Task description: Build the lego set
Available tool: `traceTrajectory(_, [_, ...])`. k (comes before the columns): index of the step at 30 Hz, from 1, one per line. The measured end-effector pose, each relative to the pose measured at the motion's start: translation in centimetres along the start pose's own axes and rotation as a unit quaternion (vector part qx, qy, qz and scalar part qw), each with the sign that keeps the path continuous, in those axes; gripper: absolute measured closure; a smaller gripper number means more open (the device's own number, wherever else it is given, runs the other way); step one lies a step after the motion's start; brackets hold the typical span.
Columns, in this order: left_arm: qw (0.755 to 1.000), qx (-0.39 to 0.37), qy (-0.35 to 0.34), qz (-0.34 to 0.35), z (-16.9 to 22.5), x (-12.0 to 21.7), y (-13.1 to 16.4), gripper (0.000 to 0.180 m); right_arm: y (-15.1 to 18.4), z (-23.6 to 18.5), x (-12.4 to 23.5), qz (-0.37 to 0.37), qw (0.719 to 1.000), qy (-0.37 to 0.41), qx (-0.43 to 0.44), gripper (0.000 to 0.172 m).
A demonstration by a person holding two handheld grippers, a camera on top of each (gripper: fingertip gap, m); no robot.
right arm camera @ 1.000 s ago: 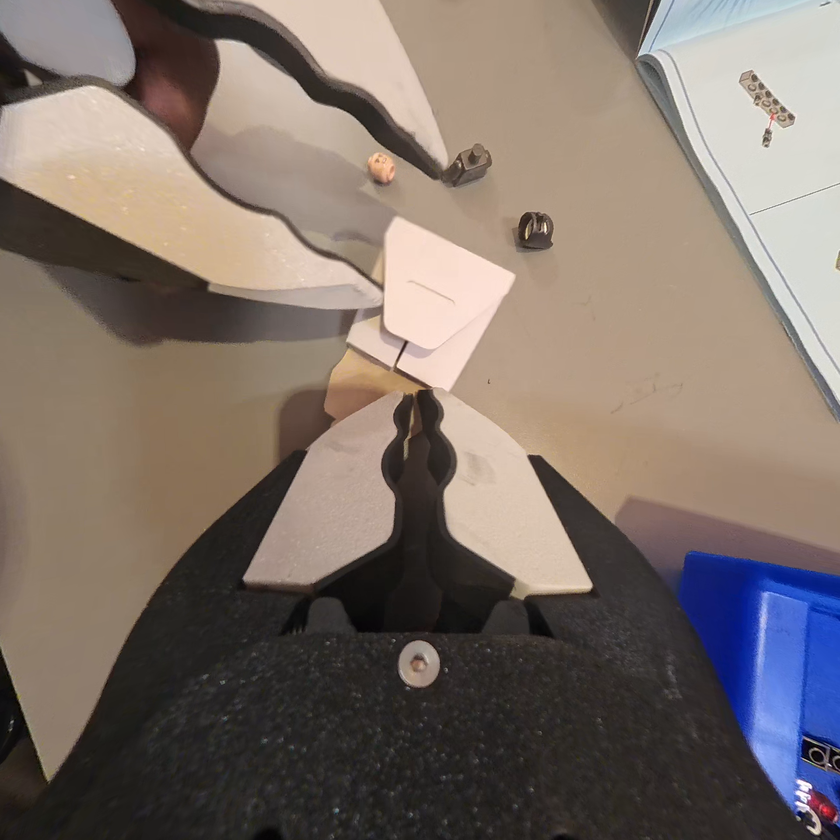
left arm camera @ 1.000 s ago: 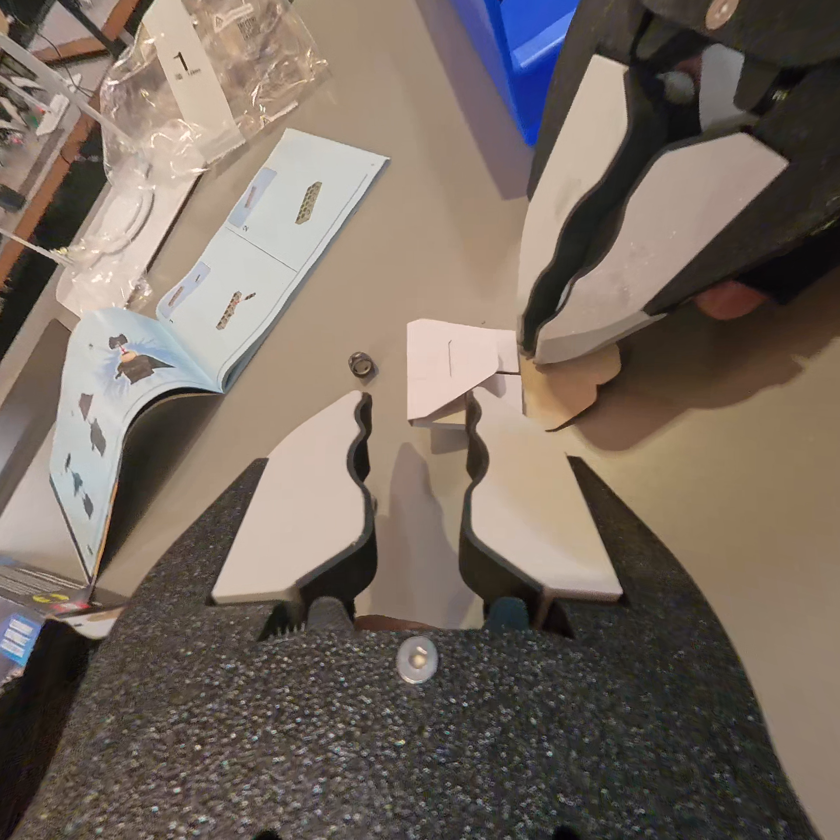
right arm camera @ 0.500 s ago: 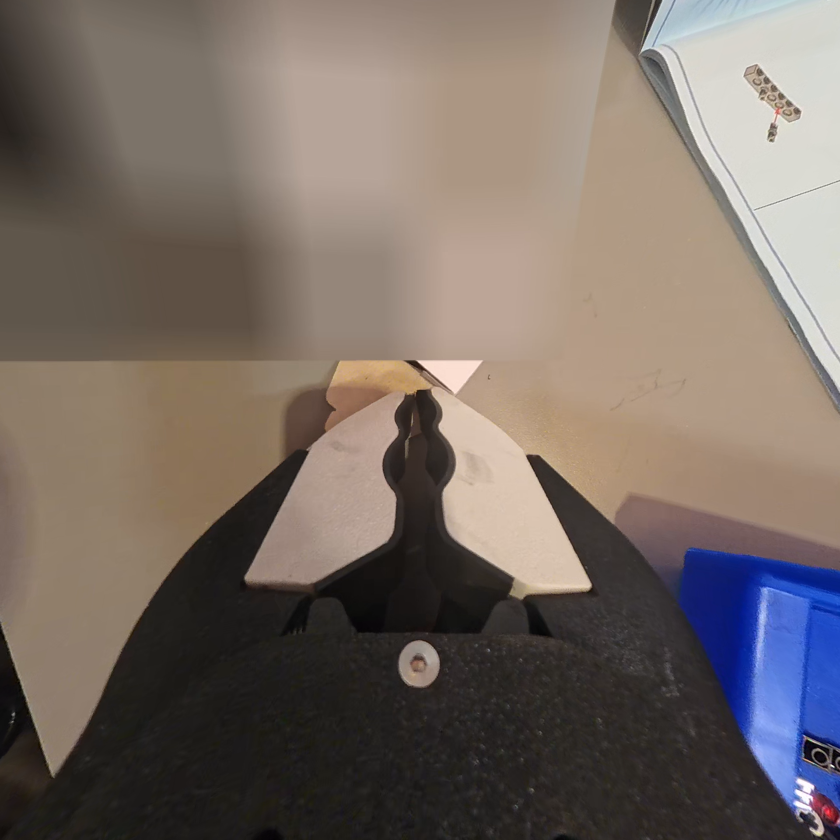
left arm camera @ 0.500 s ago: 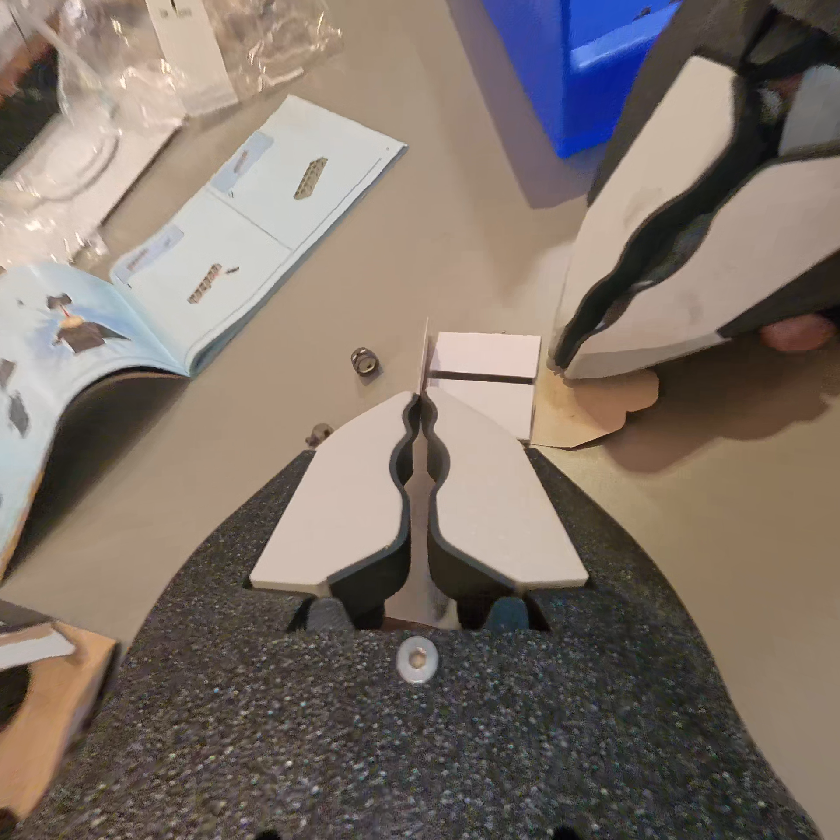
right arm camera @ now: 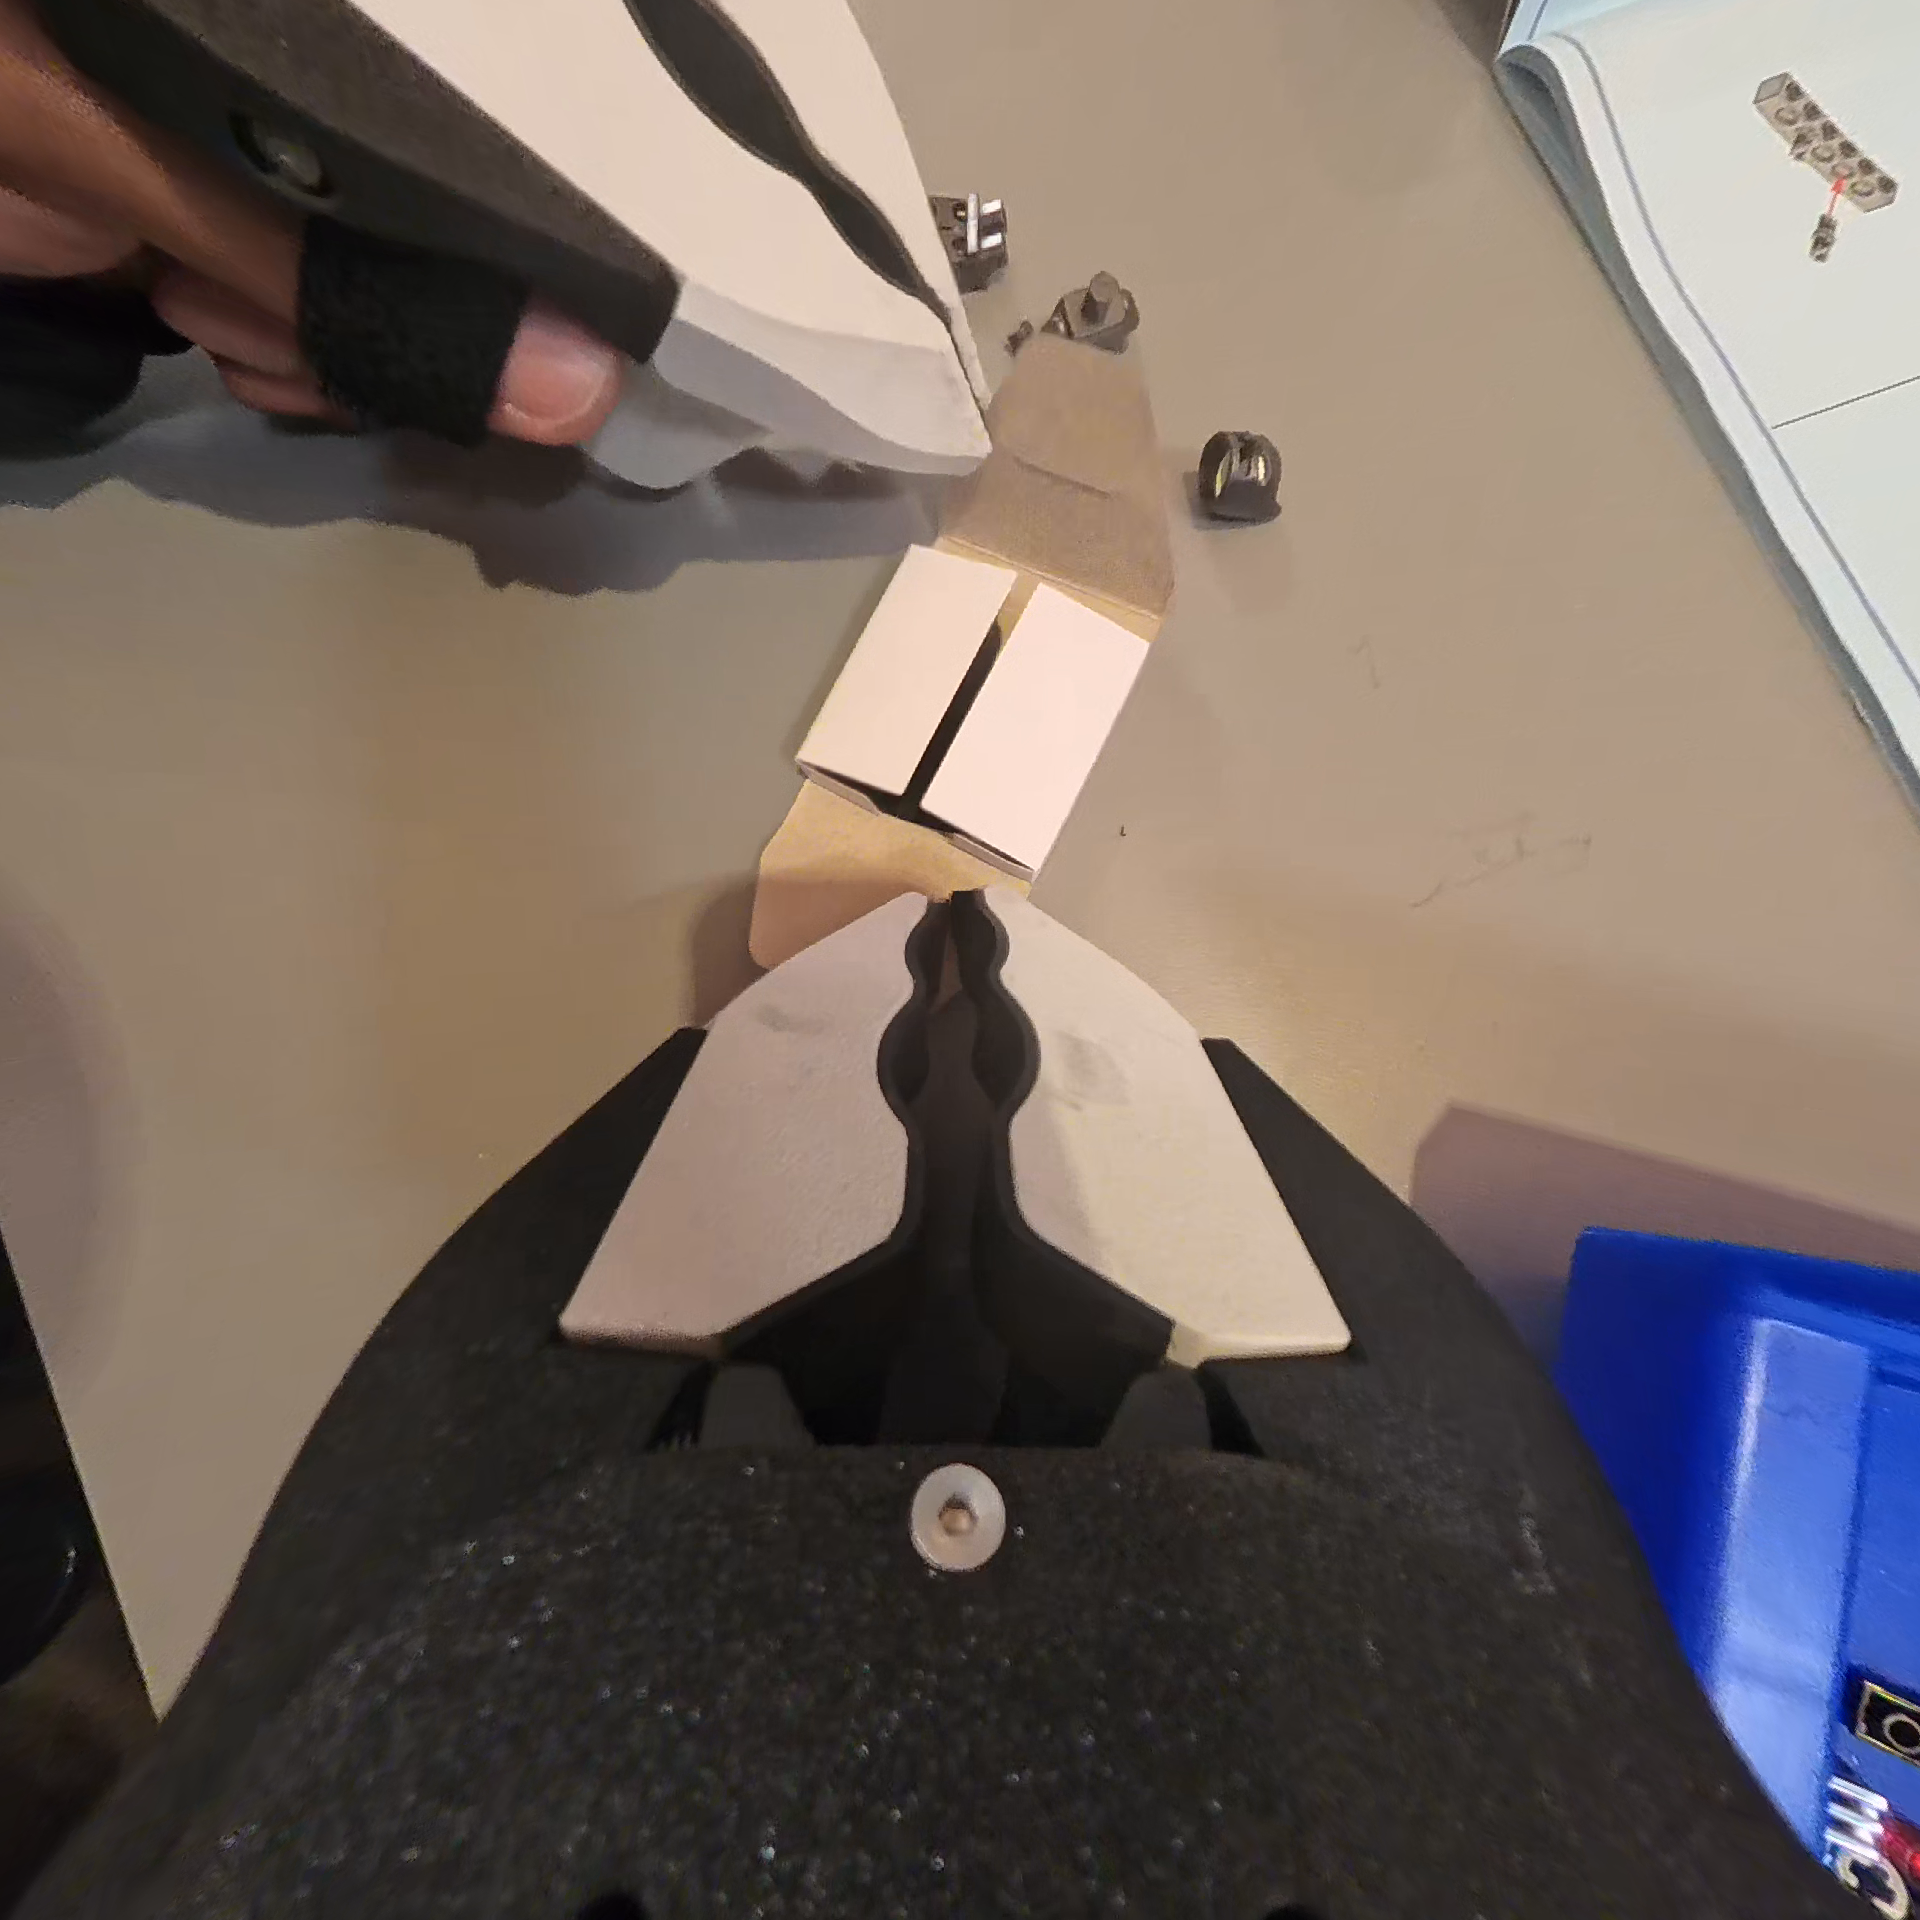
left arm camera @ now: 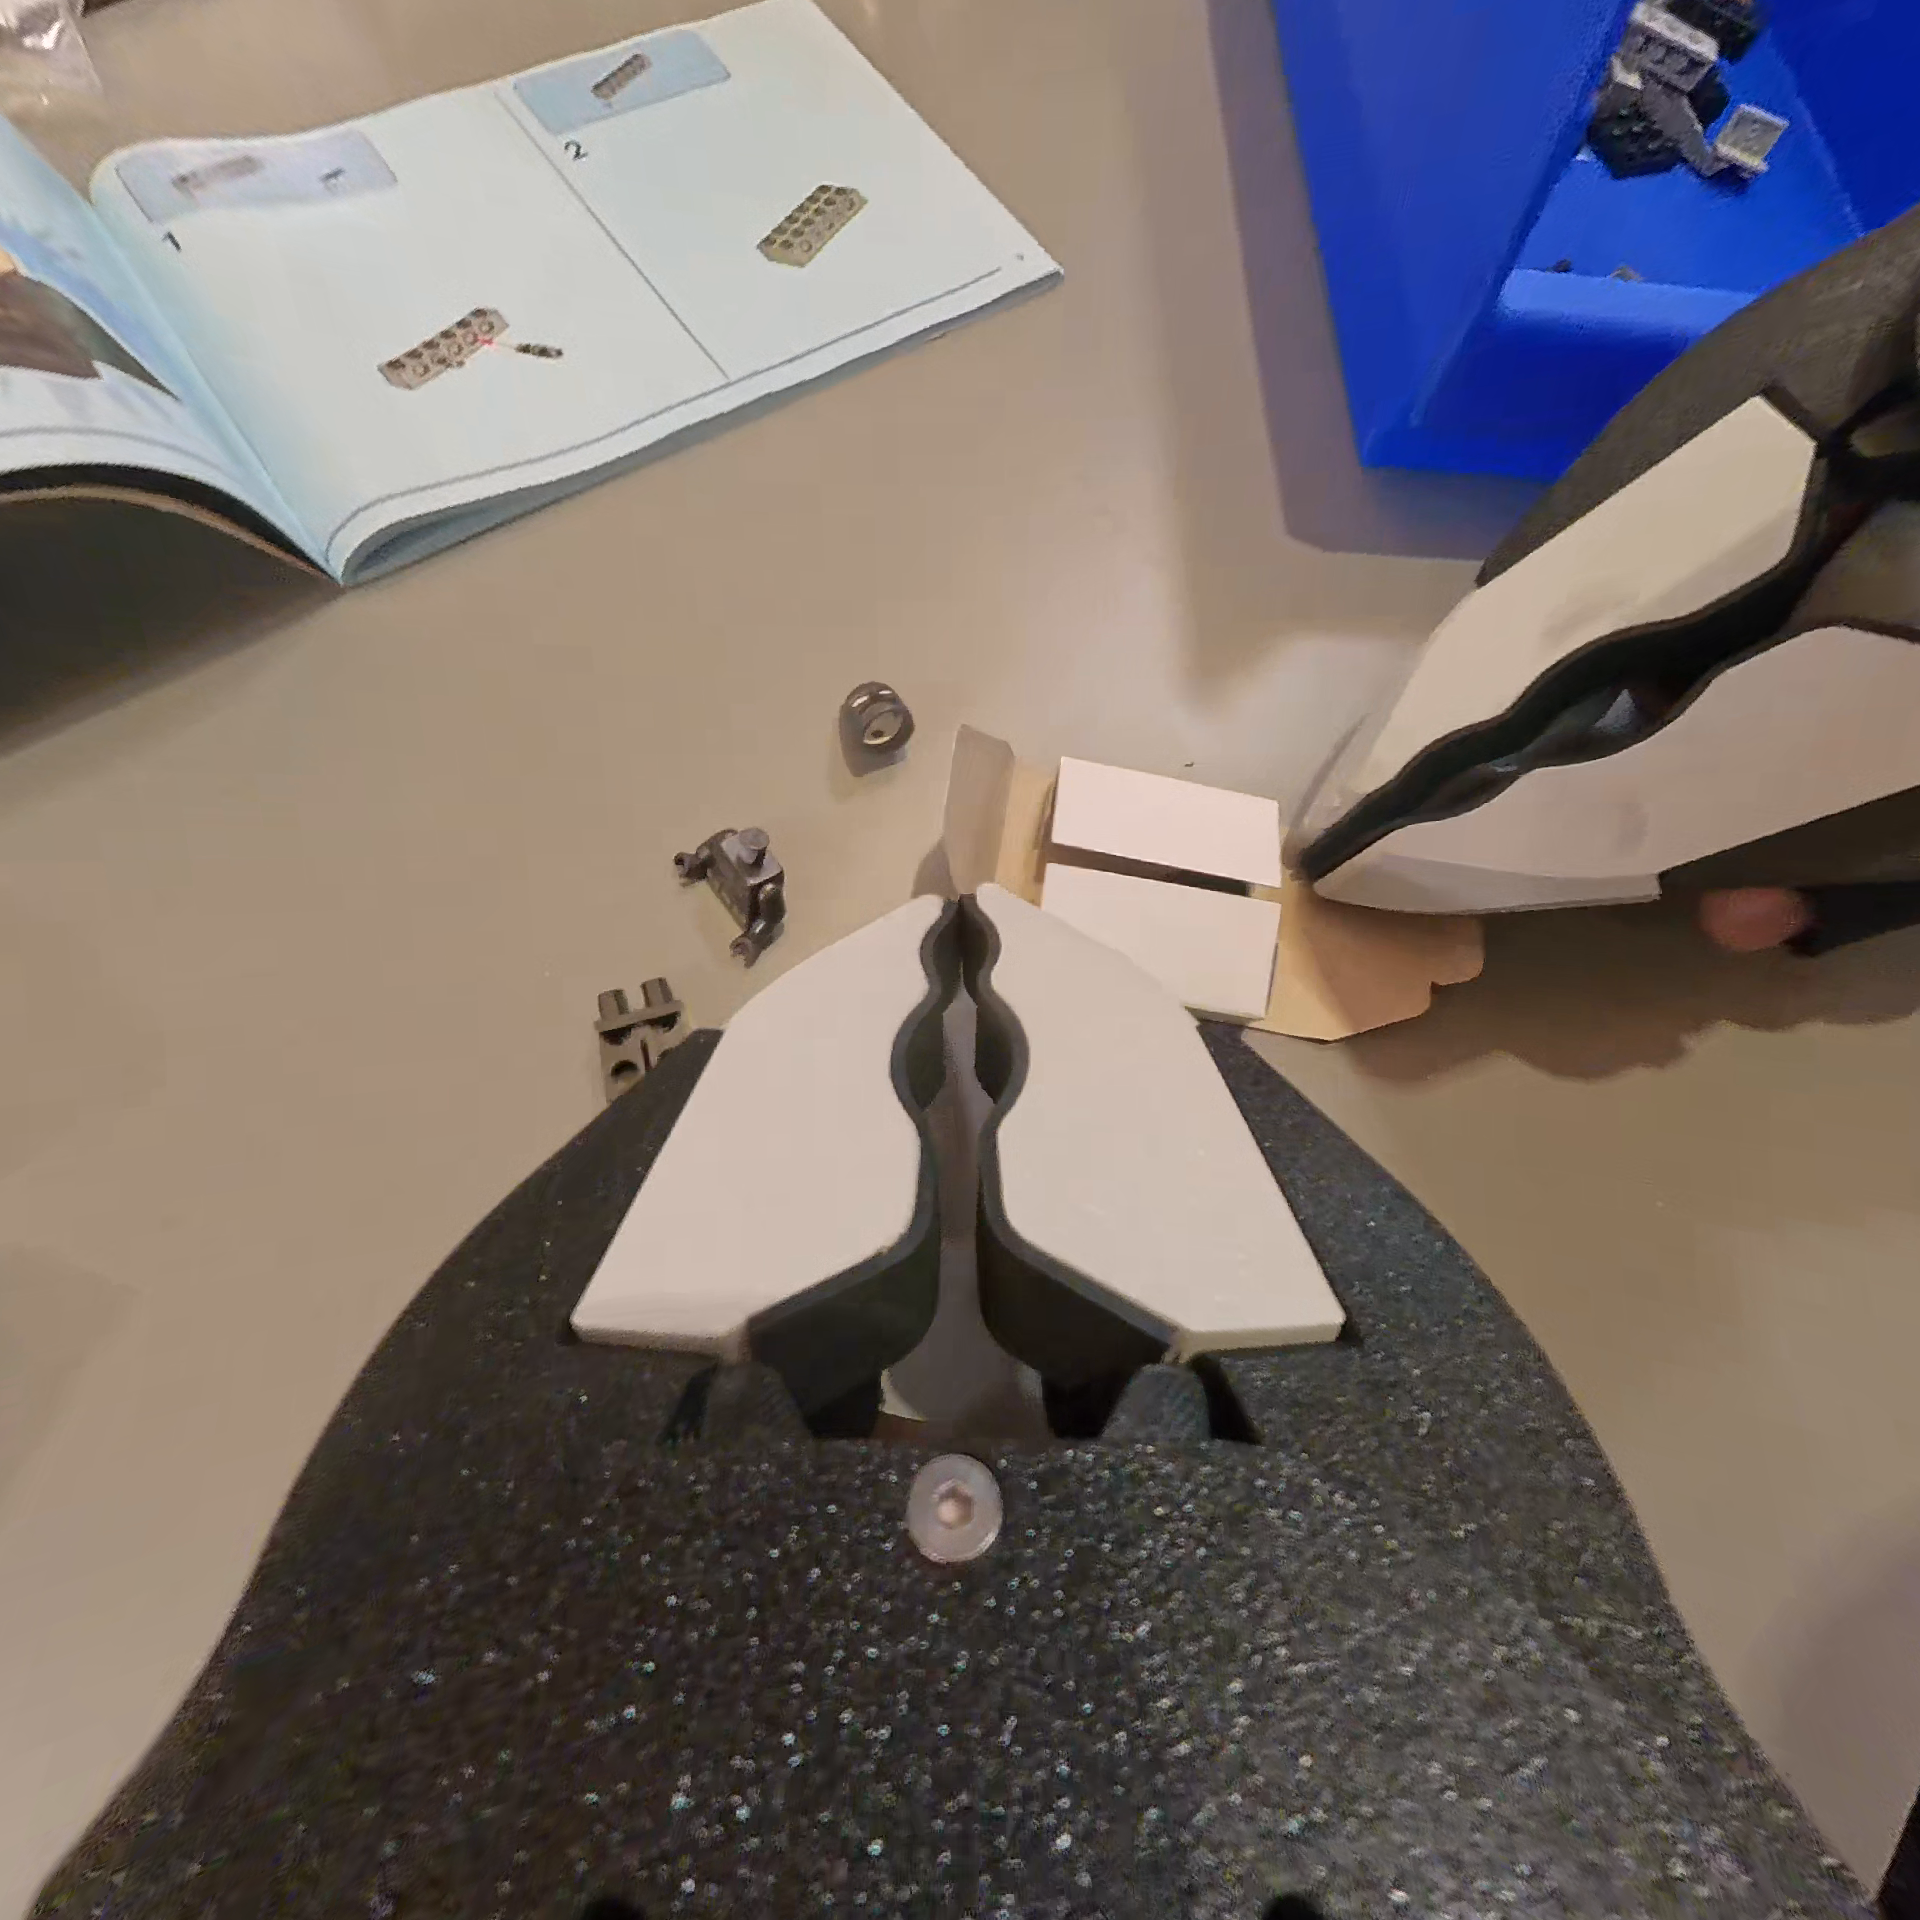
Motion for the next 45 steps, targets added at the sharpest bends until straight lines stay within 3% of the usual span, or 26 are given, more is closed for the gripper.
traceTrajectory(8, [0.999,-0.043,-0.012,0.004,0.8,0.3,0.3,0.180,0.1,0.0,0.0,-0.001,1.000,-0.008,0.000,0.169])
traceTrajectory(15, [0.993,-0.118,-0.005,0.005,3.0,2.2,-0.3,0.157,0.1,0.0,0.0,0.000,1.000,-0.012,-0.002,0.169])
traceTrajectory(20, [0.979,-0.203,-0.004,0.003,4.8,3.9,-0.8,0.152,0.1,0.0,0.0,0.000,1.000,-0.016,-0.002,0.169])
traceTrajectory(26, [0.946,-0.310,0.072,-0.058,7.3,2.8,1.0,0.157,0.0,-0.1,0.0,0.001,1.000,-0.023,0.002,0.169])
traceTrajectory(29, [0.942,-0.315,0.062,-0.100,6.7,0.9,1.1,0.149,0.0,-0.1,0.0,0.003,1.000,-0.027,0.003,0.169])
traceTrajectory(37, [0.935,-0.326,0.048,-0.131,5.4,-0.9,-0.5,0.134,0.0,-0.1,0.1,0.011,0.999,-0.043,-0.002,0.170])
traceTrajectory(45, [0.951,-0.276,0.015,-0.140,5.5,-1.9,-0.3,0.128,0.0,-0.2,0.1,0.014,0.999,-0.043,0.000,0.169])
Point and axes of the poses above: each gripper's, where its closed fingertips meet, x back along the fingers, y out of its underside, z = x × y across the jaws, the point moved 5 cm from there along x, back along the fingers, and after that the axes turned 13 degrees about x, right-handed, at the moved point
